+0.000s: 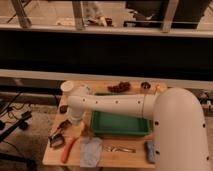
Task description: Place apple in metal cup
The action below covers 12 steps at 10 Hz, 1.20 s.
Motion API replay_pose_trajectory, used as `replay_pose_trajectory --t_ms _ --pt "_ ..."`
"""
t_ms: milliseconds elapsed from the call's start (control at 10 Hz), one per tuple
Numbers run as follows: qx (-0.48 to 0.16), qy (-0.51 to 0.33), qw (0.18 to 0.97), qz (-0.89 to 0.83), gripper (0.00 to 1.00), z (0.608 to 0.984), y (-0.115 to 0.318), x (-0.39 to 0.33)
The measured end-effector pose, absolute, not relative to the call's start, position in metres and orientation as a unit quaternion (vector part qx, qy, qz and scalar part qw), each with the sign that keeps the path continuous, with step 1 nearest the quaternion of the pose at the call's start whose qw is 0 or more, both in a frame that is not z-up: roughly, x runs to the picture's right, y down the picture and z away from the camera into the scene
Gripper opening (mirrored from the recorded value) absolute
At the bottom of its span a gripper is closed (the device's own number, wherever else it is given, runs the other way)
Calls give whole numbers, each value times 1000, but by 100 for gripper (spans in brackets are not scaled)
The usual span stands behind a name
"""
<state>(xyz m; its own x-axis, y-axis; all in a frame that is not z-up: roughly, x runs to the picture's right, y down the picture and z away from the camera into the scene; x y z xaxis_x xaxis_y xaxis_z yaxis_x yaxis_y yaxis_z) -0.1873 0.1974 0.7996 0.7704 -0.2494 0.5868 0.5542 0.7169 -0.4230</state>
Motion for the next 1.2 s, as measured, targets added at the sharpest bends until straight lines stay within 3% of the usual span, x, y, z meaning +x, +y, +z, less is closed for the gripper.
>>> replay_pose_trajectory --t_ms 1200 --pt "-312 -233 898 -207 80 815 205 -168"
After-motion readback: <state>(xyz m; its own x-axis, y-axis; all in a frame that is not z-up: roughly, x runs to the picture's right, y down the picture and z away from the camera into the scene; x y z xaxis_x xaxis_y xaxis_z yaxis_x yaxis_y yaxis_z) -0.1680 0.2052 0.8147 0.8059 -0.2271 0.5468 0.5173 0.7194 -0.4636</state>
